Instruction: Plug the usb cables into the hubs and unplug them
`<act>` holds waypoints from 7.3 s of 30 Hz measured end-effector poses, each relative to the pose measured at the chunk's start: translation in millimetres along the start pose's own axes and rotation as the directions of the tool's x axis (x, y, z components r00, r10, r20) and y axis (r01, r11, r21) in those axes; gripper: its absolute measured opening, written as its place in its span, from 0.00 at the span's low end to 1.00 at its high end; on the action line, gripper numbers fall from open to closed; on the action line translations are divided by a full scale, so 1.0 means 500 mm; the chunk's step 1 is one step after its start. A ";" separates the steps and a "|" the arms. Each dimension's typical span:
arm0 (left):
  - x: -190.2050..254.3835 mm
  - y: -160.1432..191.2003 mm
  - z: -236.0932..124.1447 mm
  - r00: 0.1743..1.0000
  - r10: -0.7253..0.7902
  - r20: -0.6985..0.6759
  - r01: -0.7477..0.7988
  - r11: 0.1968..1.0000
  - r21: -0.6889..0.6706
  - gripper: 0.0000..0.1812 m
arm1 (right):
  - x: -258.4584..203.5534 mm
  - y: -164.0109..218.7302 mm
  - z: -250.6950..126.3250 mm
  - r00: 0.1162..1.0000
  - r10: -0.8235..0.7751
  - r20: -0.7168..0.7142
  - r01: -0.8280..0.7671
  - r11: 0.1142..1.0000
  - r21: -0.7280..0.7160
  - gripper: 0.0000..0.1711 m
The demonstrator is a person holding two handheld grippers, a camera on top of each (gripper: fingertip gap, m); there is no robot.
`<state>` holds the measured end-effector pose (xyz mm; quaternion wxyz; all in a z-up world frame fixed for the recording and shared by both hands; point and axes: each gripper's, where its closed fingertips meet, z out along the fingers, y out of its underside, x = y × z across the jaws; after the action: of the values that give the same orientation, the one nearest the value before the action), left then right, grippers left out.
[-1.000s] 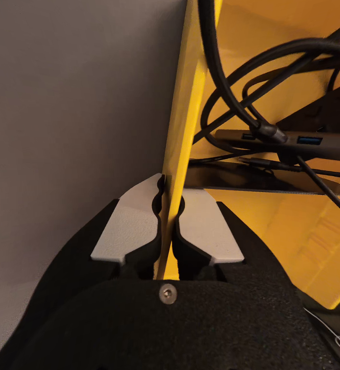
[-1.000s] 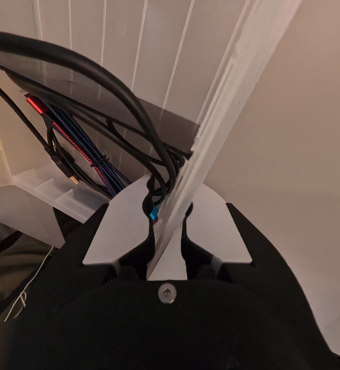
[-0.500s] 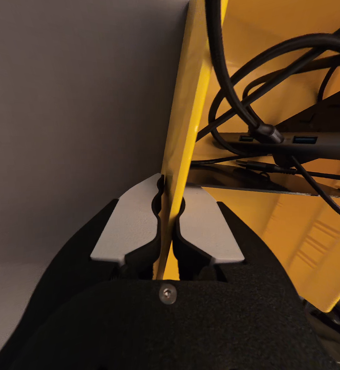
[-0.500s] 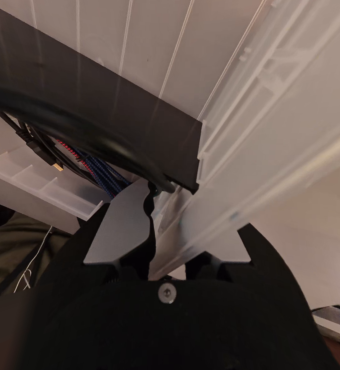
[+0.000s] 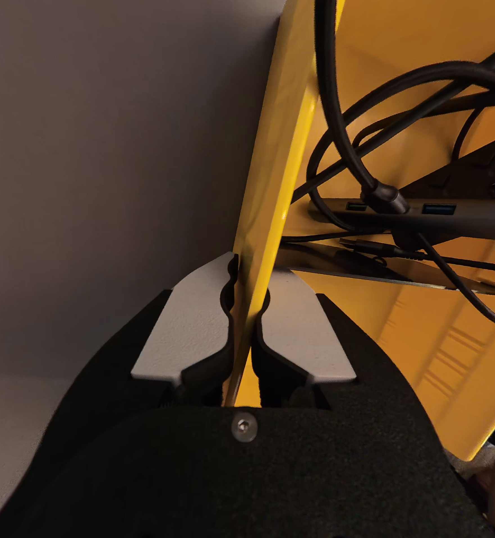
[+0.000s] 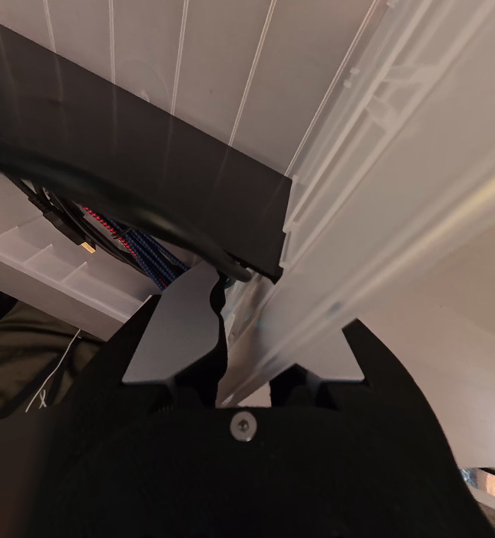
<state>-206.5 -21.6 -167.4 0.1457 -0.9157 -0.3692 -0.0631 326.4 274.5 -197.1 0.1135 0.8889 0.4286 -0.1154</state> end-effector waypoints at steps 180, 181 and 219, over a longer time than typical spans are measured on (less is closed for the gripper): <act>0.714 0.271 -0.313 -0.039 0.907 0.419 -0.310 -0.410 0.858 0.14 | -0.634 0.029 -0.300 0.044 -0.762 -0.646 0.500 -0.543 0.675 0.11; 0.716 0.268 -0.319 -0.029 0.906 0.422 -0.291 -0.411 0.864 0.17 | -0.634 0.033 -0.303 0.039 -0.763 -0.645 0.485 -0.550 0.680 0.11; 0.651 0.100 -0.289 0.073 0.331 0.941 -0.778 -0.571 0.262 0.09 | -0.696 -0.121 -0.300 0.709 -0.375 -0.597 0.554 -0.226 0.801 0.21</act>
<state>61.4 112.8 31.5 0.5811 -0.5546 0.3778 0.4605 84.2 100.3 43.9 -0.6118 0.4742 0.5272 -0.3504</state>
